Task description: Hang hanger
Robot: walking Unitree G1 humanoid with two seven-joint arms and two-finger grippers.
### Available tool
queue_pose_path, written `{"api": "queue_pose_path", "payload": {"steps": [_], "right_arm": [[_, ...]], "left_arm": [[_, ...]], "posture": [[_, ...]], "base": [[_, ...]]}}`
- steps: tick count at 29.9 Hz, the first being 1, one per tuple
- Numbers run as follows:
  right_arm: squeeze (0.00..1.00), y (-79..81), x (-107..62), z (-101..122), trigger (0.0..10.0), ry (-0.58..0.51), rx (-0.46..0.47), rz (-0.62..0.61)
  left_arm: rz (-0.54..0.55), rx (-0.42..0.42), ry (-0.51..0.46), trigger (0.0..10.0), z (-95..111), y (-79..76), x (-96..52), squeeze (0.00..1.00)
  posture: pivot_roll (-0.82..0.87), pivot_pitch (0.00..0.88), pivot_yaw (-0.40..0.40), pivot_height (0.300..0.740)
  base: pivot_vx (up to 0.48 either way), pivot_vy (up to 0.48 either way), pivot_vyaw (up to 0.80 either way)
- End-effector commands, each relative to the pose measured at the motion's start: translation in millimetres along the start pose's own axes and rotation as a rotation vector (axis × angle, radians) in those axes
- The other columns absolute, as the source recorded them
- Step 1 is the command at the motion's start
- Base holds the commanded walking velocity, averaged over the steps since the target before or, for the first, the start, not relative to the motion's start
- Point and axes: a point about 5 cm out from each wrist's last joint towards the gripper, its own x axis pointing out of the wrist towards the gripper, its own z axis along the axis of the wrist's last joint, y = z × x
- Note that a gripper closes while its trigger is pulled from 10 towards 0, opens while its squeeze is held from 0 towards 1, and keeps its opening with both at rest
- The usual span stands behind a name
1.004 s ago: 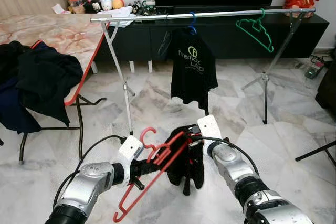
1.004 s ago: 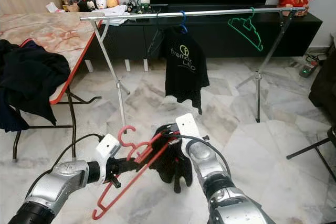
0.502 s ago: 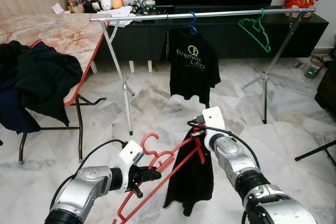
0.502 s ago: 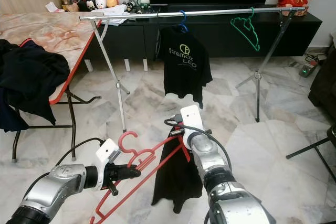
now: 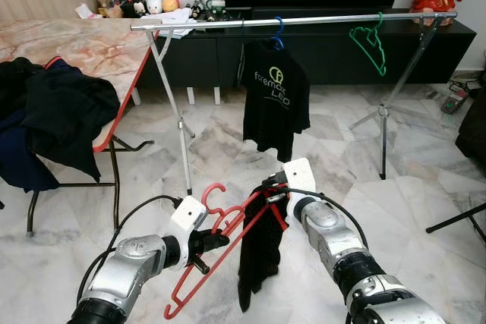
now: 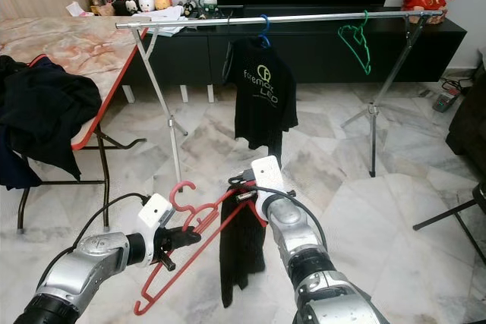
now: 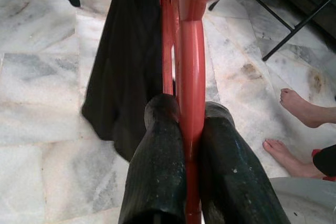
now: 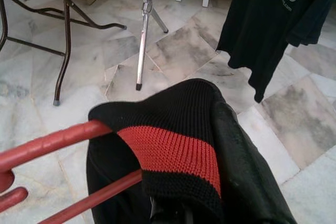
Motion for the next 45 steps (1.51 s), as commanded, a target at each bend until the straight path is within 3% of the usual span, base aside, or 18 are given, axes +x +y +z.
{"api": "queue_pose_path", "payload": {"steps": [1, 11, 18, 24, 31, 37, 39, 43, 45], "right_arm": [[0.00, 0.3, -0.4, 3, 10.0, -0.013, -0.012, 0.005], [0.00, 11.6, -2.7, 27, 10.0, -0.131, -0.157, 0.121], [0.00, 22.6, -6.8, 36, 10.0, -0.189, -0.050, 0.225], [0.00, -0.3, -5.3, 10, 10.0, -0.067, -0.048, 0.043], [0.00, -5.9, -9.1, 1, 10.0, -0.037, -0.053, 0.000], [0.00, 5.6, -8.8, 15, 10.0, -0.103, 0.014, 0.046], [0.00, 20.6, -11.8, 29, 10.0, -0.152, 0.098, 0.136], [0.00, 33.0, -16.9, 37, 10.0, -0.179, 0.123, 0.221], [0.00, 47.0, -26.5, 42, 10.0, -0.189, 0.154, 0.278]], "left_arm": [[0.023, 0.001, -0.021, 10.0, 3, 4.4, -0.9, 0.00], [0.007, -0.012, -0.031, 10.0, 4, 2.4, 1.1, 0.00], [0.022, -0.020, -0.046, 10.0, 5, 3.3, 2.2, 0.00], [0.042, -0.011, -0.045, 10.0, 6, 5.1, 2.5, 0.00], [0.051, -0.011, -0.041, 10.0, 5, 6.4, 1.9, 0.00], [0.054, -0.008, -0.031, 10.0, 4, 7.3, 1.7, 0.00], [0.063, -0.007, -0.031, 10.0, 4, 7.9, 1.7, 0.00], [0.067, -0.006, -0.032, 10.0, 4, 8.4, 1.3, 0.00], [0.072, -0.009, -0.035, 10.0, 4, 8.8, 1.3, 0.00]], "posture": [[0.08, 0.076, 0.015, 0.740], [0.08, 0.084, 0.015, 0.740], [0.07, 0.087, 0.018, 0.740], [0.07, 0.090, 0.019, 0.740], [0.08, 0.090, 0.020, 0.740], [0.08, 0.091, 0.022, 0.740], [0.08, 0.091, 0.023, 0.740], [0.08, 0.091, 0.021, 0.740], [0.07, 0.091, 0.020, 0.740]], "base": [[0.000, 0.000, 0.00], [0.000, 0.000, 0.00], [0.000, 0.000, 0.00], [0.000, 0.000, 0.00], [0.000, 0.000, 0.00], [0.000, 0.000, 0.00], [0.000, 0.000, 0.00], [0.000, 0.000, 0.00], [0.000, 0.000, 0.00]]}}
